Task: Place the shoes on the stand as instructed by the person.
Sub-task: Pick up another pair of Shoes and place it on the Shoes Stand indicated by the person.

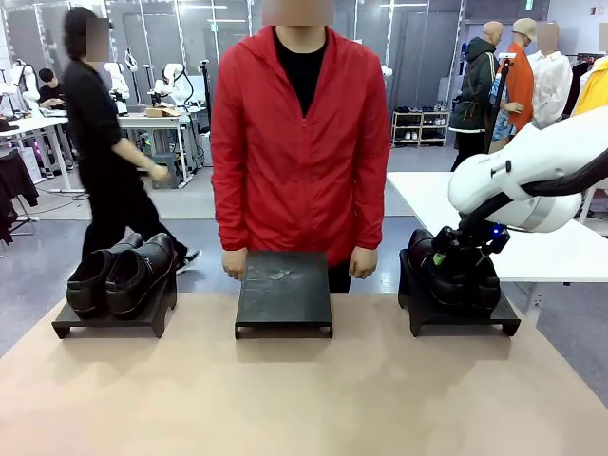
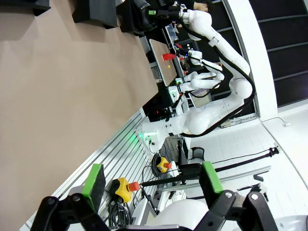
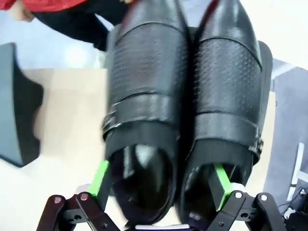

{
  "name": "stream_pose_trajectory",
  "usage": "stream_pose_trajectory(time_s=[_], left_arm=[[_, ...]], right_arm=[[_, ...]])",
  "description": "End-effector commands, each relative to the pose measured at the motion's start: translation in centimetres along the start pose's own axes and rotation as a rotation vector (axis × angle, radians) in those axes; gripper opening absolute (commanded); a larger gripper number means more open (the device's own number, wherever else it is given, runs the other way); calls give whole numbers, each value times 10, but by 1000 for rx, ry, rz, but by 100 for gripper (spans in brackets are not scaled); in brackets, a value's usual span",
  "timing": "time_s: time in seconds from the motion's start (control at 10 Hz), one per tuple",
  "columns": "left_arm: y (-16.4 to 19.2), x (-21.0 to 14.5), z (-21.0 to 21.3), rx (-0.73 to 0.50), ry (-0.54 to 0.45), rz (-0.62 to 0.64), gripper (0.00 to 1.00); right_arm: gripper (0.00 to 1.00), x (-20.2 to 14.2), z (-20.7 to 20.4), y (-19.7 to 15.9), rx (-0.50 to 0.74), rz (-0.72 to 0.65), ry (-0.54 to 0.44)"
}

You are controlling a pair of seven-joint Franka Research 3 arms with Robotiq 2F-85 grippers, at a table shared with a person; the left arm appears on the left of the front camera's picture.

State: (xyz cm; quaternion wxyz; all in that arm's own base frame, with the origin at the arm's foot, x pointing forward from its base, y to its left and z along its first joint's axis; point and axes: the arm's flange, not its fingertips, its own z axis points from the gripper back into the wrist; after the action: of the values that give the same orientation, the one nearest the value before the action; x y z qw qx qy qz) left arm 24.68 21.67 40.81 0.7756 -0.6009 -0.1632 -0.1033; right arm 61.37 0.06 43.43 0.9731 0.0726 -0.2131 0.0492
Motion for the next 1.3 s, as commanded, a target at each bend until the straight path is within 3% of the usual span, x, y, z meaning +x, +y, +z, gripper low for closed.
stream_pose_trajectory(time_s=[0.0,0.3,0.6,0.9,1.0,1.2], left_arm=[[-1,-1,0,-13,0,-25,100],[-1,-1,0,-13,0,-25,100],[-1,-1,0,-13,0,-25,100],[-1,-1,0,-13,0,-25,100],[-1,-1,0,-13,0,-25,100],[-1,-1,0,-13,0,-25,100]], right_arm=[[100,-33,56,3,95,31,29],[100,-81,155,12,309,22,81],[100,-160,205,-27,586,-9,106],[100,-255,204,-93,878,-32,-22],[100,-291,191,-115,928,-62,-74],[100,-331,167,-137,1014,-71,-133]])
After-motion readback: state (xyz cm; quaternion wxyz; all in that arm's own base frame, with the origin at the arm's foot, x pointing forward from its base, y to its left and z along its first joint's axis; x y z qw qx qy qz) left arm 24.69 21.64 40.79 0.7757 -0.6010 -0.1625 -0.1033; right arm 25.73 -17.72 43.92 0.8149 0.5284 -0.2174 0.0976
